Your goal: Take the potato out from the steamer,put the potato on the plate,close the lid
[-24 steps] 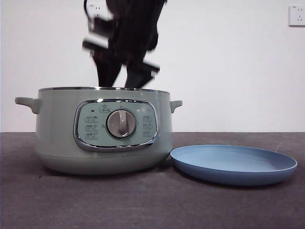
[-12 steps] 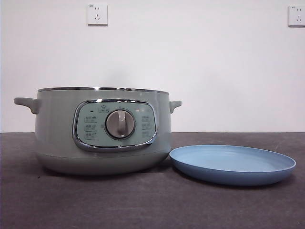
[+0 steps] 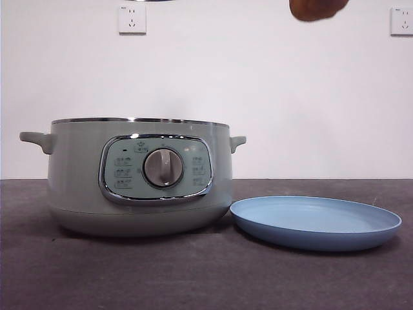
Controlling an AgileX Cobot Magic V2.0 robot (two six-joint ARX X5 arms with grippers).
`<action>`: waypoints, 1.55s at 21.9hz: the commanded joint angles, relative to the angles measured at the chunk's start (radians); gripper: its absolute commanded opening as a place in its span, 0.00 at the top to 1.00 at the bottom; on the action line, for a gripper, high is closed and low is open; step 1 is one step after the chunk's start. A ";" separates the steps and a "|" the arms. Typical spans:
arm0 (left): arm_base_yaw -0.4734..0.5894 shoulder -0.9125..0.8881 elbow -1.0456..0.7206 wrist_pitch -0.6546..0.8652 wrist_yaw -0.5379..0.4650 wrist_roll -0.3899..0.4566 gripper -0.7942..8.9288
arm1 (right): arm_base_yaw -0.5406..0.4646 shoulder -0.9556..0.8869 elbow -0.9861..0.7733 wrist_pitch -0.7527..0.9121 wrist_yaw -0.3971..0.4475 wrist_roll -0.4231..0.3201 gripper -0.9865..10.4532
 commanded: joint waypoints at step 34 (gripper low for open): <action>-0.001 -0.012 0.013 0.063 0.052 0.012 0.93 | -0.002 -0.099 -0.887 0.668 -0.073 0.100 0.45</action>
